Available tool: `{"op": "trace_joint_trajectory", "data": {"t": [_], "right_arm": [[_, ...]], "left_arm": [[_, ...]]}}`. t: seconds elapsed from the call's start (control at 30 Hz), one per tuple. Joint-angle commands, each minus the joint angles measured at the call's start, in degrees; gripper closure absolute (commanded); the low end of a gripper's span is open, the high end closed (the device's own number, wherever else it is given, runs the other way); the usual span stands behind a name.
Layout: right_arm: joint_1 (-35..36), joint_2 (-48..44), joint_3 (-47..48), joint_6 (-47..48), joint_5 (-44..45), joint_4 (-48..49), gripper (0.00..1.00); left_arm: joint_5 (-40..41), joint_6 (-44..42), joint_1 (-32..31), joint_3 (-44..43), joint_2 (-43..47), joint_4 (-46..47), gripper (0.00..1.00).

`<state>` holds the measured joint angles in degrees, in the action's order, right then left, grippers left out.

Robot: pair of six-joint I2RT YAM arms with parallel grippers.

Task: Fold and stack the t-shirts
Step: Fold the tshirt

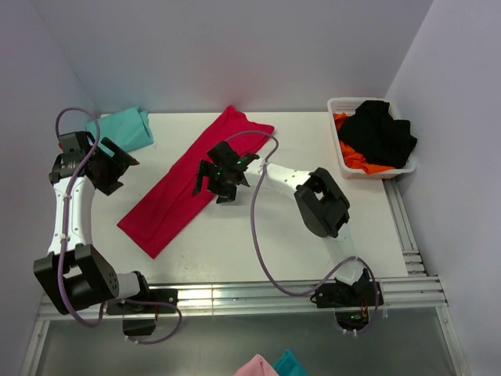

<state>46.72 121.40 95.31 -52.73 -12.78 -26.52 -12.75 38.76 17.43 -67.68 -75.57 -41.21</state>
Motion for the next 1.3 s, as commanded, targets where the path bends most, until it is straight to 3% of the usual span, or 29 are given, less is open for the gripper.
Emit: {"op": "trace_joint_trajectory", "data": {"t": [0.0,0.33,0.43,0.47,0.53,0.57,0.6,0.7,0.93,1.0,1.07,1.1,1.13,1.2,1.27], "right_arm": [[0.6,4.4,3.2,-2.5,2.1,0.0,0.00],[0.6,16.1,16.0,-4.1,3.3,-4.4,0.02],[0.6,17.8,16.9,-5.1,2.3,-3.6,0.20],[0.6,18.2,16.9,-5.5,2.2,-3.4,0.41],[0.6,18.5,16.8,-5.5,1.9,-3.5,0.68],[0.7,18.4,16.8,-5.0,1.8,-3.7,0.94],[0.6,18.2,16.8,-4.5,2.1,-4.9,1.00],[0.3,14.5,12.4,-2.9,4.4,-5.7,1.00],[-7.6,-3.6,-18.3,-5.5,10.3,-5.0,1.00],[-10.3,-7.8,-22.7,-4.9,11.1,-4.9,1.00],[-13.8,-8.8,-24.0,-3.7,12.5,-6.5,0.86],[-14.5,-8.7,-23.5,-2.4,14.3,-8.9,0.72],[-15.5,-8.6,-21.6,-1.9,15.0,-10.1,0.45],[-16.0,-9.3,-19.3,-0.5,17.8,-13.2,0.31],[-16.0,-12.0,-17.3,0.7,18.7,-14.0,0.30]], "left_arm": [[-1.5,0.3,0.1,1.8,3.7,0.7,0.10],[-1.1,-0.5,0.1,5.5,7.2,0.1,0.10],[-0.7,-0.9,0.1,6.4,7.7,0.0,0.10],[-0.5,-1.0,0.1,6.6,7.9,-0.2,0.11],[-0.2,-1.2,0.0,6.5,8.1,-0.3,0.10],[0.2,-1.2,-0.3,6.5,7.9,-0.4,0.11],[0.3,-1.3,-0.3,6.4,7.8,-0.4,0.10],[0.2,-1.3,-0.4,6.3,7.2,0.0,0.11],[-0.9,-0.7,-0.6,8.0,5.9,2.4,0.11],[-1.2,-0.4,-0.6,8.3,5.2,2.8,0.11],[-1.9,-0.2,-0.7,8.4,4.3,3.3,0.11],[-2.0,-0.1,-0.8,8.4,4.0,3.4,0.11],[-2.3,-0.1,-0.8,8.4,3.9,3.5,0.12],[-2.4,0.3,-1.3,8.9,3.9,3.5,0.12],[-3.0,0.7,-2.0,9.7,4.6,3.8,0.12]]}}
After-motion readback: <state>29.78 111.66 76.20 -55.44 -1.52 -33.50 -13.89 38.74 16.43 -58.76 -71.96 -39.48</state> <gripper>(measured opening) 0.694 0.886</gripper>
